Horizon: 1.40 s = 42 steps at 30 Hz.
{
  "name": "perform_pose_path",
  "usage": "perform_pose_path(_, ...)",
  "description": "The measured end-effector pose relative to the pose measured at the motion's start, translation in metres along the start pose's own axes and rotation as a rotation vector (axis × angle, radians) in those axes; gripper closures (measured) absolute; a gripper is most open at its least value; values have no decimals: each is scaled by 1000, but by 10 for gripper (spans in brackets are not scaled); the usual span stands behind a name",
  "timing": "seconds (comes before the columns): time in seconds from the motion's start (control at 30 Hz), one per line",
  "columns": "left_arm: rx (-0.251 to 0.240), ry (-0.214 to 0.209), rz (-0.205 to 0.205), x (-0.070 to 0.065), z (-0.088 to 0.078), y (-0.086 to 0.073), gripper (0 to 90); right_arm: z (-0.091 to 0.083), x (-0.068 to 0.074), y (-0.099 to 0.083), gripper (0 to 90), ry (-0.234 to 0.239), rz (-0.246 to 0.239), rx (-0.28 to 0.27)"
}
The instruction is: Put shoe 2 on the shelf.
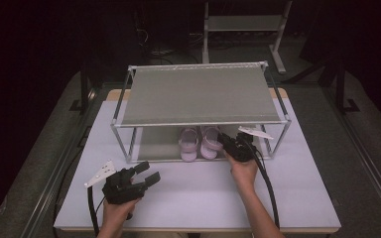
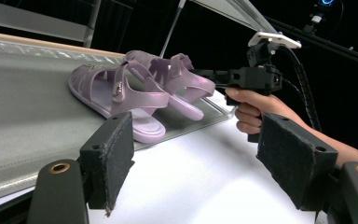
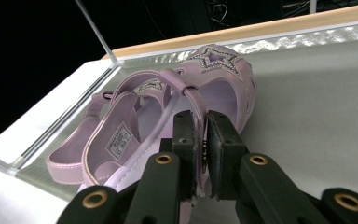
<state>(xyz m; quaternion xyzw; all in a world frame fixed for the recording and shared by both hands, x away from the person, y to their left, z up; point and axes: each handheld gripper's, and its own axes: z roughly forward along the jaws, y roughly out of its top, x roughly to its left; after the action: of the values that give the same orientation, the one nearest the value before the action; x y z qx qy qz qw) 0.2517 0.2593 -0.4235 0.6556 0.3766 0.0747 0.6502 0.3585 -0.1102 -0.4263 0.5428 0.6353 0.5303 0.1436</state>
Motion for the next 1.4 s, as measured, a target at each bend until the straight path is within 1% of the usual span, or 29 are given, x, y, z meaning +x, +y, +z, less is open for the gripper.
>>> perform_pose_path(0.1, -4, 2, -3, 0, -1, 0, 269, 3, 2, 1, 818, -6, -10, 7)
perform_pose_path(0.3, -13, 8, -3, -1, -4, 0, 269, 8, 0, -1, 818, -12, -28, 15)
perform_pose_path(0.43, -10, 9, -3, -1, -4, 0, 268, 10, -1, -1, 818, -15, -42, 25)
perform_pose_path(0.47, -9, 10, -2, -1, -4, -1, 268, 11, -1, -1, 818, -20, -43, 28)
perform_pose_path(0.53, -10, 10, -3, -1, -4, -1, 269, 13, -2, -1, 818, -25, -31, 29)
perform_pose_path(0.63, -11, 8, -4, -1, -4, -1, 268, 15, -2, -3, 818, -34, -39, 39)
perform_pose_path(0.7, -10, 4, -6, -1, -4, -1, 268, 17, -2, -5, 818, -40, -65, 48)
perform_pose_path(0.8, -11, 2, -6, -1, -4, -1, 268, 19, -1, -7, 818, -44, -66, 55)
perform_pose_path(0.87, -10, 1, -5, -1, -3, 0, 268, 20, -2, -7, 817, -51, -91, 59)
perform_pose_path(0.9, -10, 0, -5, -1, -3, -1, 269, 20, 0, -7, 817, -42, -73, 53)
perform_pose_path(0.97, -9, -1, -5, -1, -3, -1, 268, 20, 0, -7, 817, -41, -73, 53)
perform_pose_path(1.17, -7, -3, -4, -1, -3, -1, 269, 21, 0, -7, 813, -38, -84, 57)
perform_pose_path(1.27, -6, -3, -3, -1, -2, -1, 268, 22, 0, -6, 807, -34, -98, 53)
perform_pose_path(1.33, -6, -2, -5, -1, -2, -1, 269, 22, 0, -7, 797, -25, -74, 53)
perform_pose_path(1.4, -8, -3, -7, -2, -3, -1, 269, 22, 0, -7, 785, -23, -73, 51)
